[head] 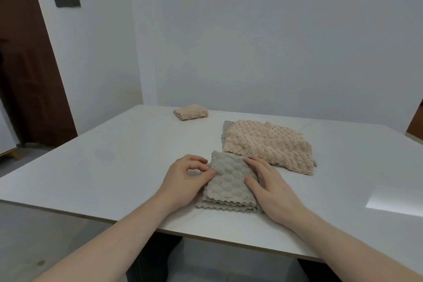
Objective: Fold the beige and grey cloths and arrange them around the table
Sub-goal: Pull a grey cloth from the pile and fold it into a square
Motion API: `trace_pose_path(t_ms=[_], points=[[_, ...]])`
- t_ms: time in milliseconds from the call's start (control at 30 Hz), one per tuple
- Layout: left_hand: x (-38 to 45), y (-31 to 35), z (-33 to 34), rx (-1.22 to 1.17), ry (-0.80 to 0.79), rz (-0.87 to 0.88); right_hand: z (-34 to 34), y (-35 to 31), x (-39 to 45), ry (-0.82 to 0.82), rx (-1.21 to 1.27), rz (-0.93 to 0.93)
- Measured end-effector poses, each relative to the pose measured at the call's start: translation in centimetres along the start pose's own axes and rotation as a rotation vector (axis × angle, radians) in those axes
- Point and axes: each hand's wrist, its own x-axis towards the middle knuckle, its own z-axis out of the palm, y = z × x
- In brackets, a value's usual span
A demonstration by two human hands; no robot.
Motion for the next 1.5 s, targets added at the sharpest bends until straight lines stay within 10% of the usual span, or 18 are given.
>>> trace_pose_path(t_ms=[333, 600, 833, 1100, 1500], points=[[0.0, -0.2, 0.5, 0.085, 0.082, -0.059, 0.2, 0.0, -0.1, -0.111, -0.109, 0.008], [-1.1, 0.5, 0.9, 0.301, -0.036, 0.307, 0.5, 0.1, 0.3, -0.234, -0.235, 0.026], [-0.3, 0.4, 1.6, 0.555, -0.441, 0.103, 0.6, -0.1, 0.4, -0.286, -0.275, 0.05], [-0.1, 0.5, 2.1, 0.663, -0.429, 0.041, -0.1, -0.9, -0.8, -0.078, -0.105, -0.035], [-0.1, 0.9, 2.4, 0.712, -0.398, -0.039, 0.6, -1.7, -0.9, -0.32, -0.288, 0.027]])
